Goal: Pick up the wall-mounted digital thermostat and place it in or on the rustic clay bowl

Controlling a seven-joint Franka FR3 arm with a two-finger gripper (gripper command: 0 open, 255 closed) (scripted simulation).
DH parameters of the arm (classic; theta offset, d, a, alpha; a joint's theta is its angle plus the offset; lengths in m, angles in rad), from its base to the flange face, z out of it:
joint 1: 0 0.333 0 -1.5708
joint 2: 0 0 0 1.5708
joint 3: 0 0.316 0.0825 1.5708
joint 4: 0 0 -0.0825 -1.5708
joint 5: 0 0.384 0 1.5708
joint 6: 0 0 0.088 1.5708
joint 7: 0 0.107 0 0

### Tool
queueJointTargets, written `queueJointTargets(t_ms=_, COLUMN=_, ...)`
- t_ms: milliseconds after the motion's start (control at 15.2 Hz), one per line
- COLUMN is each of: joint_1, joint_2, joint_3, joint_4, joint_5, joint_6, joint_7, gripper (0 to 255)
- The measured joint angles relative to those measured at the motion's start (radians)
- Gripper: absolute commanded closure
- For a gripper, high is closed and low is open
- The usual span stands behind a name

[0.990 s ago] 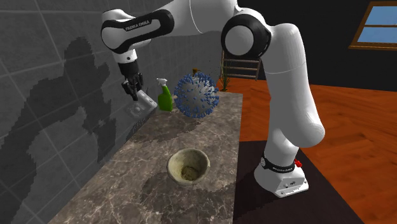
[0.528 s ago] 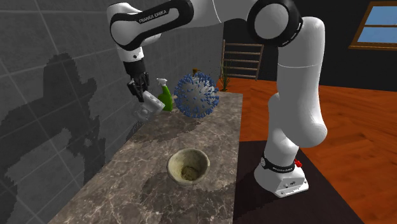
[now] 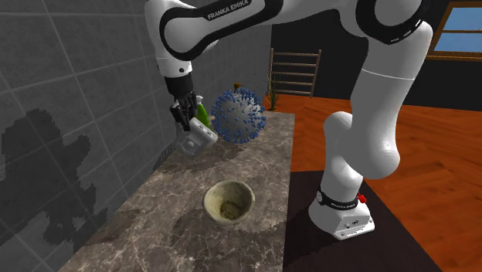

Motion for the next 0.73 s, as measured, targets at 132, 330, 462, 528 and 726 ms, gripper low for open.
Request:
queueJointTargets(t_ms=132, joint_1=0.012, joint_2=-0.076, joint_3=0.020, joint_4=-0.077, joint_5=-0.012, joint_6=0.002, joint_7=0.039, gripper=255)
queueJointTargets(t_ms=330, joint_1=0.031, joint_2=-0.177, joint_3=0.058, joint_4=-0.163, joint_5=-0.019, joint_6=-0.014, joint_7=0.100, gripper=255)
queueJointTargets(t_ms=462, joint_1=0.041, joint_2=-0.237, joint_3=0.081, joint_4=-0.214, joint_5=-0.019, joint_6=-0.024, joint_7=0.135, gripper=255)
queueJointTargets(t_ms=528, joint_1=0.048, joint_2=-0.261, joint_3=0.095, joint_4=-0.231, joint_5=-0.016, joint_6=-0.032, joint_7=0.155, gripper=255)
queueJointTargets(t_ms=726, joint_1=0.067, joint_2=-0.346, joint_3=0.138, joint_4=-0.296, joint_5=-0.003, joint_6=-0.053, joint_7=0.213, gripper=255)
